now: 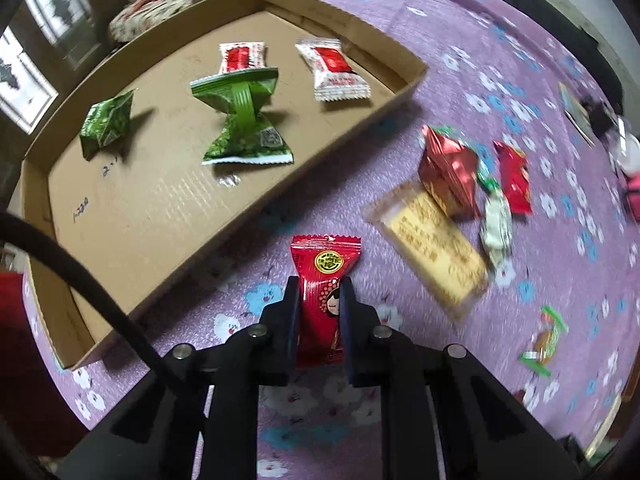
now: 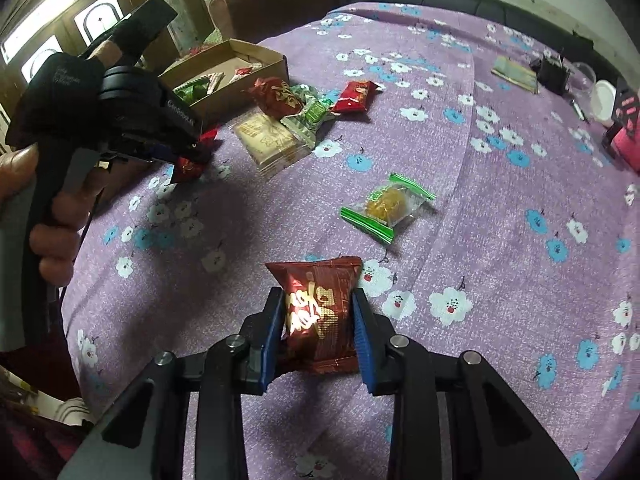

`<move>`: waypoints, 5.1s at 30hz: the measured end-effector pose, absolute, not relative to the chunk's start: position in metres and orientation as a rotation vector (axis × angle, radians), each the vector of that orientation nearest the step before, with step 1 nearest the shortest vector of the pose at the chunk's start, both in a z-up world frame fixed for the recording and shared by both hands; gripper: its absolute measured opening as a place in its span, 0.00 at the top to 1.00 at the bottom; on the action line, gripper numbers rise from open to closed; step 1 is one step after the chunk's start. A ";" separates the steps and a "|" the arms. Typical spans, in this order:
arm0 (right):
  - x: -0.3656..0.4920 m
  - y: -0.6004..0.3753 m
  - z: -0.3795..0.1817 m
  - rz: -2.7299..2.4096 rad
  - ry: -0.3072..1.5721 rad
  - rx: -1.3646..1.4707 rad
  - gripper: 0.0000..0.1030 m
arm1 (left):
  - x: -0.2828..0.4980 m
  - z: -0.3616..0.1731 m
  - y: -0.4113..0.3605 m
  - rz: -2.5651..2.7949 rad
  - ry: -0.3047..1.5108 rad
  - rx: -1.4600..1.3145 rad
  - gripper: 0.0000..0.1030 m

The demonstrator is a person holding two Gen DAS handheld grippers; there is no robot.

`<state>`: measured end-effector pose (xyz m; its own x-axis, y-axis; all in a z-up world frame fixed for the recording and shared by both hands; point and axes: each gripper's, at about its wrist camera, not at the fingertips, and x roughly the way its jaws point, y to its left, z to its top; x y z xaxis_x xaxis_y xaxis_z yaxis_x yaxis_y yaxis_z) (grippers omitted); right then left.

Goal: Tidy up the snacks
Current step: 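Carry both snacks into the cardboard tray and open both grippers, then move both tools back over the snacks on the bedspread, then grasp the green-trimmed cake packet with right while left grasps the yellow bread packet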

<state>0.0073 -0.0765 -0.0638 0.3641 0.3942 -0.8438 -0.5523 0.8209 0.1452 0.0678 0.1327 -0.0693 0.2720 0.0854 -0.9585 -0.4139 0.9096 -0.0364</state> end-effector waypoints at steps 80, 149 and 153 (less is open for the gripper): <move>0.092 0.176 -0.036 0.835 0.981 -0.235 0.68 | 0.046 -0.042 0.299 0.397 1.166 -0.315 0.79; 0.078 -0.067 -0.072 0.551 1.037 -0.215 0.57 | 0.007 -0.047 0.105 0.190 1.208 -0.150 0.39; 0.069 -0.069 -0.072 0.582 0.997 -0.258 0.62 | 0.010 -0.049 0.104 0.197 1.214 -0.150 0.39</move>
<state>0.0688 -0.0693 -0.0719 0.4078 0.3412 -0.8469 -0.5696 0.8200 0.0561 0.0097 0.1036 -0.0488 0.3355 0.0704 -0.9394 -0.2302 0.9731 -0.0093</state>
